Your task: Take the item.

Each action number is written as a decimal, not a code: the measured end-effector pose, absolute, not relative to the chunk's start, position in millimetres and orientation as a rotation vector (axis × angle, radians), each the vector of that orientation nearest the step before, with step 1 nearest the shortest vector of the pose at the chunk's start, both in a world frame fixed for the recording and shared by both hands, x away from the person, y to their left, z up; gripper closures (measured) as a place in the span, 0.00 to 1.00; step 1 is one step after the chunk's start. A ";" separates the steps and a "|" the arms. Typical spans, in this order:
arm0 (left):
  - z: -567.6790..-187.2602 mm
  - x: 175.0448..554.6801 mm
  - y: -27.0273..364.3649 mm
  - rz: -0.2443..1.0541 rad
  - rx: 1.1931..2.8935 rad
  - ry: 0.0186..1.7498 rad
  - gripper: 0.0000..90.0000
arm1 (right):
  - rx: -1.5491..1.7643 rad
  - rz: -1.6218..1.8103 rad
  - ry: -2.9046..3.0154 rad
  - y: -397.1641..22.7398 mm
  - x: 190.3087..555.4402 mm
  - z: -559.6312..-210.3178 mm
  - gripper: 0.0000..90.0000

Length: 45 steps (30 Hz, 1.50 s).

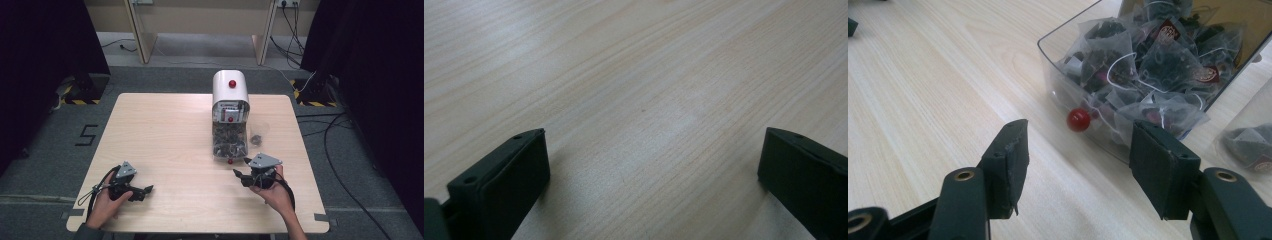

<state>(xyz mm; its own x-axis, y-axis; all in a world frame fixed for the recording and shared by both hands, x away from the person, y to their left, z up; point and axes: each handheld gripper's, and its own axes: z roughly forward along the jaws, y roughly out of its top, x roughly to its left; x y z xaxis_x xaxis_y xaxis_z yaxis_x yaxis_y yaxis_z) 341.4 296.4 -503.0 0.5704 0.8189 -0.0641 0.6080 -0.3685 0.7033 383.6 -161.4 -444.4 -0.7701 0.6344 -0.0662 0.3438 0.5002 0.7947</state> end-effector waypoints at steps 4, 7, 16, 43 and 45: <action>-503.0 341.5 296.4 0.388 2.106 1.135 0.00 | 0.822 1.155 2.396 -163.4 380.7 -445.8 0.46; -503.0 341.4 296.4 0.388 2.106 1.135 0.00 | 0.829 1.149 2.397 -165.8 378.4 -446.0 0.46; -503.0 341.5 296.4 0.388 2.106 1.135 0.00 | 0.845 1.136 2.401 -169.0 373.5 -450.2 0.42; -503.0 341.5 296.4 0.388 2.106 1.135 0.00 | 0.866 1.123 2.397 -181.2 359.1 -456.1 0.41; -503.0 341.4 296.4 0.388 2.106 1.135 0.00 | 0.872 1.123 2.397 -182.0 357.5 -456.6 0.41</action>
